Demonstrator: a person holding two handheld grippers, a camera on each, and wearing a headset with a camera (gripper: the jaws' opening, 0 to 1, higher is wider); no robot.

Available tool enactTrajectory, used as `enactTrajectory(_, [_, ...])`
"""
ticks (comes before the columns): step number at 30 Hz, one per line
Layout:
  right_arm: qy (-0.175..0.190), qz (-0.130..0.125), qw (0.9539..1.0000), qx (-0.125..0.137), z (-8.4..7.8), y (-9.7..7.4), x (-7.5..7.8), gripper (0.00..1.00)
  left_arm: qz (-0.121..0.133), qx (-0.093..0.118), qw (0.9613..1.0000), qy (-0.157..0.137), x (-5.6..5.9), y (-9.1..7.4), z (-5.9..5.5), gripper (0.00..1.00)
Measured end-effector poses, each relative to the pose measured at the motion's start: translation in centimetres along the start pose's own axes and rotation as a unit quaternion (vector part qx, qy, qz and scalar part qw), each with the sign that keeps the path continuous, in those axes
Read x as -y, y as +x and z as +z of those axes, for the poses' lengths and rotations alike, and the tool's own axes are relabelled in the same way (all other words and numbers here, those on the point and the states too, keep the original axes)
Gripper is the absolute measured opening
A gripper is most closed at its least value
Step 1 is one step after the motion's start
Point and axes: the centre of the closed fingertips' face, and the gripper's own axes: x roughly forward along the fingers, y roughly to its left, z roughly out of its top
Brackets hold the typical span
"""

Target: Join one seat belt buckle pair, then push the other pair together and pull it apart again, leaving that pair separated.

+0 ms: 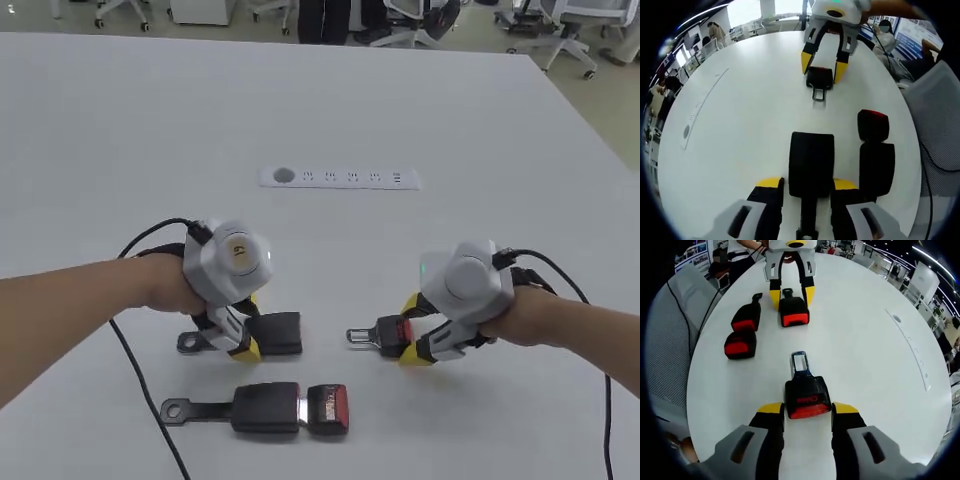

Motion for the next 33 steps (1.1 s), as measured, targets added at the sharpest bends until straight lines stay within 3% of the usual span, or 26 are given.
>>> enactTrajectory(2, [-0.001, -0.004, 1.0000, 0.001, 0.07, -0.14, 0.06, 0.33, -0.004, 0.003, 1.0000, 0.001, 0.39, -0.16, 0.31, 0.37])
enactTrajectory(5, [-0.001, -0.004, 1.0000, 0.001, 0.10, -0.09, 0.01, 0.33, -0.008, 0.002, 1.0000, 0.004, 0.12, 0.00, 0.00, 0.33])
enactTrajectory(22, [0.003, -0.004, 1.0000, 0.001, -0.12, 0.16, 0.24, 0.31, -0.016, 0.003, 0.9996, 0.023, -0.07, 0.07, -0.05, 0.32])
enactTrajectory(24, [0.005, -0.007, 1.0000, 0.000, -0.13, 0.14, 0.27, 0.31, -0.017, 0.001, 0.9995, 0.028, 0.38, -0.19, 0.24, 0.32])
enactTrajectory(28, [0.005, -0.009, 0.9999, -0.002, -0.06, 0.16, 0.33, 0.31, -0.019, 0.000, 0.9993, 0.031, -0.02, 0.08, -0.07, 0.32])
enactTrajectory(33, [0.006, -0.011, 0.9999, -0.002, 0.17, 0.24, 0.42, 0.31, -0.020, -0.001, 0.9992, 0.034, 0.64, -0.35, 0.39, 0.32])
